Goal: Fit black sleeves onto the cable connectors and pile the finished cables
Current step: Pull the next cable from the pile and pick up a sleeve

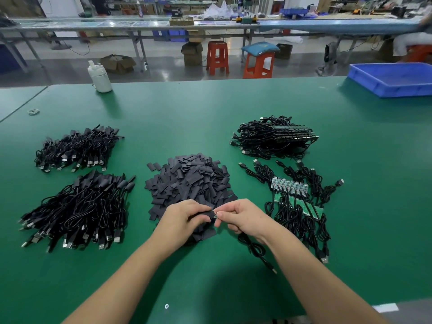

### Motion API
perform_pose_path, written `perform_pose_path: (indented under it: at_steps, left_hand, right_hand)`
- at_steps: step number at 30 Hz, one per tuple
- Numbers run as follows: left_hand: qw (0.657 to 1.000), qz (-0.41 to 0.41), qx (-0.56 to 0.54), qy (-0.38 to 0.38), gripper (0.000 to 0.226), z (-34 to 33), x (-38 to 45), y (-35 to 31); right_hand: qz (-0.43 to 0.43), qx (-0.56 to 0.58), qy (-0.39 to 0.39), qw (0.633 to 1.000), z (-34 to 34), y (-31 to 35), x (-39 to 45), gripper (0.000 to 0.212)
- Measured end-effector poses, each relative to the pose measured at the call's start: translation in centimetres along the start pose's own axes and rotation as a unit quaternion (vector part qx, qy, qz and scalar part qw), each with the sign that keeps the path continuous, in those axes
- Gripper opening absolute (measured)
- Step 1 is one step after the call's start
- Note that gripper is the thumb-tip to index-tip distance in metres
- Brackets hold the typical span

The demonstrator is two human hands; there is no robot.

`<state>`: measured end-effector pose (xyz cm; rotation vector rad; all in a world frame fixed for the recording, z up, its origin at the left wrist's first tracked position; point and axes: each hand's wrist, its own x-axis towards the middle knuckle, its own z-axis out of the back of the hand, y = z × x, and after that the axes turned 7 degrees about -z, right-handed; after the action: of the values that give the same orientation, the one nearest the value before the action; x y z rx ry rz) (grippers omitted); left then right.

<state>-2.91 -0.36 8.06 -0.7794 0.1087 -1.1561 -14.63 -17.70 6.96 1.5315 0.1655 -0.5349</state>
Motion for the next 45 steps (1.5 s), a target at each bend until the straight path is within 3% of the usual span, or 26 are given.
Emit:
perform_pose_path:
  at_steps: [7, 12, 18, 28, 34, 45]
  left_hand:
    - [0.993, -0.077, 0.084, 0.031, 0.023, 0.0, -0.3, -0.5]
    - [0.999, -0.045, 0.006, -0.022, 0.018, -0.3, -0.3, -1.0]
    - [0.998, -0.035, -0.011, -0.059, 0.019, -0.6, -0.4, -1.6]
    - [0.995, -0.080, 0.053, -0.003, 0.021, -0.7, -0.4, -2.6]
    - [0.996, -0.051, 0.069, -0.028, 0.019, -0.7, -0.3, -2.4]
    - [0.993, -0.068, 0.096, 0.009, 0.021, -1.3, 0.0, -2.1]
  right_hand:
    - [0.010, -0.016, 0.005, 1.000, -0.1, -0.2, -0.1, 0.015]
    - [-0.003, 0.028, 0.019, 0.999, 0.0, 0.2, -0.4, 0.014]
    - [-0.009, 0.036, 0.015, 0.999, 0.2, 0.3, -0.6, 0.020]
    - [0.002, 0.031, 0.043, 0.999, 0.1, 0.0, -0.6, 0.014]
    - [0.004, -0.043, 0.025, 0.999, 0.6, 0.2, -0.9, 0.018]
    - [0.023, -0.135, -0.017, 0.990, 0.1, 0.5, -1.2, 0.022]
